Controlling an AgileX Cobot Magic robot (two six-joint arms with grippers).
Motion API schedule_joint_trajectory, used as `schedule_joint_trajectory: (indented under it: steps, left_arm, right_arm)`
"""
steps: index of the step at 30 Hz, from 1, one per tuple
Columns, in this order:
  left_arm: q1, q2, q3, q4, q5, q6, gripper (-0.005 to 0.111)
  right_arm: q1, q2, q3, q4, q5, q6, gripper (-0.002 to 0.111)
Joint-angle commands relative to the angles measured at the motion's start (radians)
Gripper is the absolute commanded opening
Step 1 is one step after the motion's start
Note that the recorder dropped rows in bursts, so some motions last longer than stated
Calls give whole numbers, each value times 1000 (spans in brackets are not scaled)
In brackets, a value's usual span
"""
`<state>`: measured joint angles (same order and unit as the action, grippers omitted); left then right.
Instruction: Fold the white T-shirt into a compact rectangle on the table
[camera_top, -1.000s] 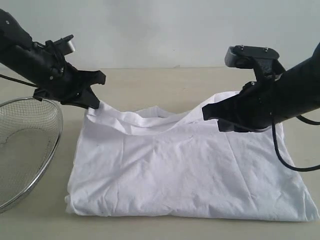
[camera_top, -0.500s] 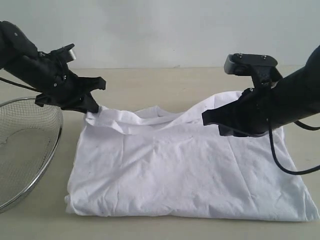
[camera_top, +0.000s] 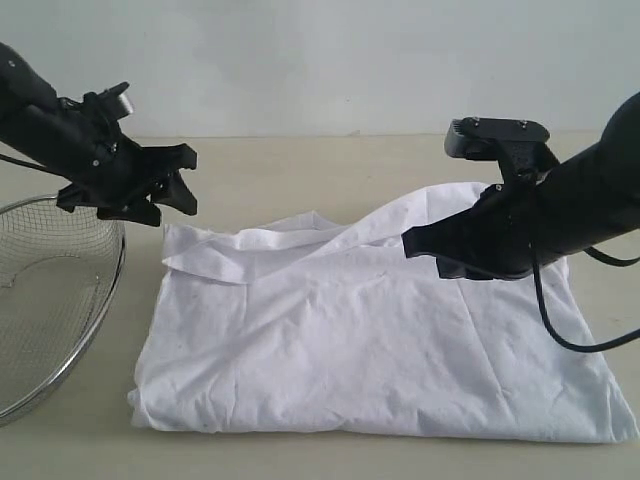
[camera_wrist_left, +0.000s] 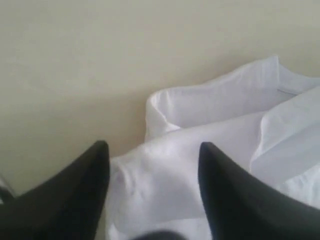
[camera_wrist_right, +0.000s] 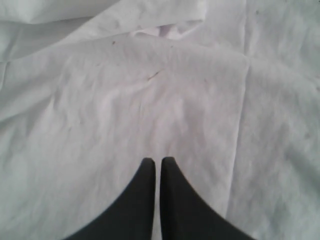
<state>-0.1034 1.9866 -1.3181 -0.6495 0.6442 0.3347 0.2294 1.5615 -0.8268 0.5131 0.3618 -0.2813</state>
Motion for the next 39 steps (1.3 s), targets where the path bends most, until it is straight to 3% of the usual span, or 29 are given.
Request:
schedule_joint_trajectory:
  steps: [1,5,9,11,16,20,23,39]
  left_arm:
    - [1,-3,-55,-11,125,45,26]
    - [-4,-3,-116,-23,269,90,6]
    - [-22,-3,-160,-23,346,141,5]
    - [-54,-3,-168,-25,400,214,5]
    - [-215,54,-168,-25,392,305,5]
    - [-299,94,-168,-48,310,333,5]
    - [-323,138,-171,-50,212,333,5]
    - [-324,188,-171,4,-65,318,5]
  right_arm:
    - [1,-1,1,1,-20,-9,0]
    - [1,-1,1,1,-24,-9,0]
    - [1,-1,1,1,-26,-16,0]
    - [1,-1,1,1,-24,-16,0]
    - [1,-1,1,1,-29,-16,0]
    - [1,-1,1,1,-29,-16,0]
    - [1,-1,1,3,-29,-16,0]
    - [1,-1,1,3,-16,-16,0]
